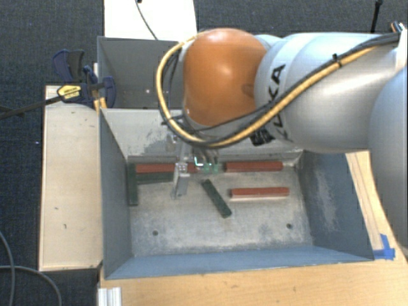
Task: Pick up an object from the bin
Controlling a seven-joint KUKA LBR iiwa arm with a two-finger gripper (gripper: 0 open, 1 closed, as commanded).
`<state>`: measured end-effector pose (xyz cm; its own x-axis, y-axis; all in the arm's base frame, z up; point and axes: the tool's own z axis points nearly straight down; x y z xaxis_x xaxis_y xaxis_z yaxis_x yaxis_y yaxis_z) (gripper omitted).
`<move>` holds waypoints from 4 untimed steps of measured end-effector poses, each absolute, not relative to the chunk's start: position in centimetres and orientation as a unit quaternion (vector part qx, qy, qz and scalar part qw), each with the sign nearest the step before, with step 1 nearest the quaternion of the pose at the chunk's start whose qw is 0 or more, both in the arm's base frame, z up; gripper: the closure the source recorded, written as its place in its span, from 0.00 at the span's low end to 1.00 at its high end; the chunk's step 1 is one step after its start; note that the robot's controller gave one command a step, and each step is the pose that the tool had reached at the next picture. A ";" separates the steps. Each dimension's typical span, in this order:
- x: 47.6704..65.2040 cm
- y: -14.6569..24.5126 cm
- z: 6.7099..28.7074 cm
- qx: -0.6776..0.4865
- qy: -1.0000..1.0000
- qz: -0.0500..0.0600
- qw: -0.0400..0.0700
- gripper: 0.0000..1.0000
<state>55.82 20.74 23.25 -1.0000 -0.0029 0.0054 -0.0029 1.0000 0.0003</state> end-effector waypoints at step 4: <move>57.5 8.9 7.7 0.001 -1.000 0.002 0.001 0.00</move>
Offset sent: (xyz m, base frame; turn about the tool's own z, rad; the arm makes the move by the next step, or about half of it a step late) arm 0.0197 0.0402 0.0322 -0.2911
